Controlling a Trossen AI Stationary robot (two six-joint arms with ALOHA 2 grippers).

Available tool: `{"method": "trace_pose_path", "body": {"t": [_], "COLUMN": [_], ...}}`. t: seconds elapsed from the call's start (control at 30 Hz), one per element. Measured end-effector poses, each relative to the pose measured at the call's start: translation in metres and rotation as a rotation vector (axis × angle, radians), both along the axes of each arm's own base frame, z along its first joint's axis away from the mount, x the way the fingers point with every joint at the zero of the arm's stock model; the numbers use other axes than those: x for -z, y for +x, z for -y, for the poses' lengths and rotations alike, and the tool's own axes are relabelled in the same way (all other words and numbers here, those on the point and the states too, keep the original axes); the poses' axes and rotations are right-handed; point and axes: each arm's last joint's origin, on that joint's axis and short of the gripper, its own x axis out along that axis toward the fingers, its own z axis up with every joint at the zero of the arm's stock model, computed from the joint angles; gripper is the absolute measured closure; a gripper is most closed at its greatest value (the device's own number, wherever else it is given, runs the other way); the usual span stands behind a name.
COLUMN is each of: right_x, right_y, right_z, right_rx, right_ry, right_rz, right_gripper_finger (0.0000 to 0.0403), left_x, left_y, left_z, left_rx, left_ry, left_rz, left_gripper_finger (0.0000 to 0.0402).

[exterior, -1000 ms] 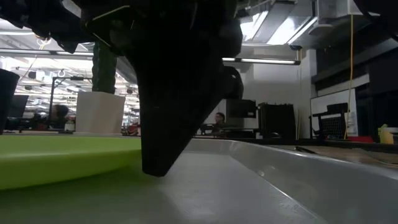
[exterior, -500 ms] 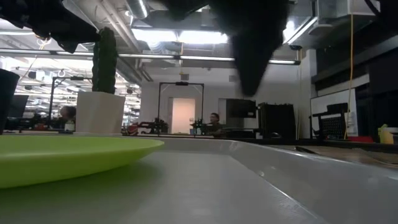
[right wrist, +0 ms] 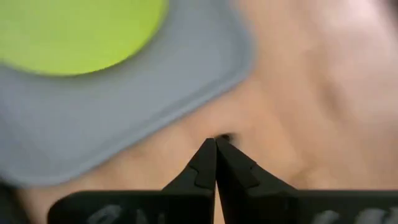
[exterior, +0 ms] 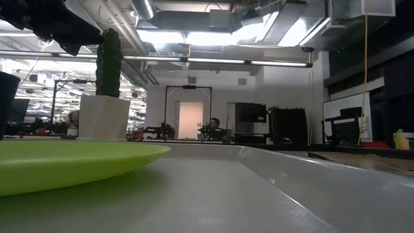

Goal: Pick and place plate/cup/fork/spoon on tray
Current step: Put the orange fork on the gray serving tray to the right of the green plate

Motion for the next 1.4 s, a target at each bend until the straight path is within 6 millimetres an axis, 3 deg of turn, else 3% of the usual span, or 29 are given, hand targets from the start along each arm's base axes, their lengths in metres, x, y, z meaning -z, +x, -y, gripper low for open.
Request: {"method": "trace_pose_path", "body": {"t": [0.1, 0.2, 0.33, 0.5, 0.7, 0.9, 1.17, 1.3, 1.4], "right_x": [-0.007, 0.000, 0.026, 0.066, 0.104, 0.112, 0.112, 0.110, 0.110], "right_y": [-0.023, -0.052, -0.092, -0.119, -0.131, -0.134, -0.123, -0.118, -0.118], "right_z": [0.020, 0.047, 0.079, 0.093, 0.084, 0.067, 0.048, 0.036, 0.032], "right_rx": [0.068, 0.206, 0.401, 0.677, 0.605, 0.582, 0.278, 0.215, 0.205], "right_ry": [-0.058, -0.068, -0.084, 0.061, 0.248, 0.476, 0.539, 0.626, 0.574], "right_rz": [0.062, 0.074, 0.092, 0.056, -0.241, -0.377, -0.188, -0.110, -0.010], "right_gripper_finger": [0.0396, 0.0396, 0.0396, 0.0395, 0.0395, 0.0395, 0.0395, 0.0395, 0.0393], "left_x": [0.000, 0.000, 0.000, 0.000, 0.000, 0.000, 0.000, 0.000, 0.000], "left_y": [0.000, 0.000, 0.000, 0.000, 0.000, 0.000, 0.000, 0.000, 0.000], "left_z": [0.000, 0.000, 0.000, 0.000, 0.000, 0.000, 0.000, 0.000, 0.000], "left_rx": [0.005, 0.008, 0.009, 0.010, 0.010, 0.009, 0.009, 0.009, 0.009], "left_ry": [-0.001, -0.001, 0.004, 0.006, 0.006, 0.006, 0.006, 0.006, 0.006], "left_rz": [-0.001, -0.002, -0.003, -0.003, -0.004, -0.003, -0.003, -0.003, -0.003], "left_gripper_finger": [0.0299, 0.0299, 0.0299, 0.0299, 0.0299, 0.0299, 0.0299, 0.0299, 0.0299]}}
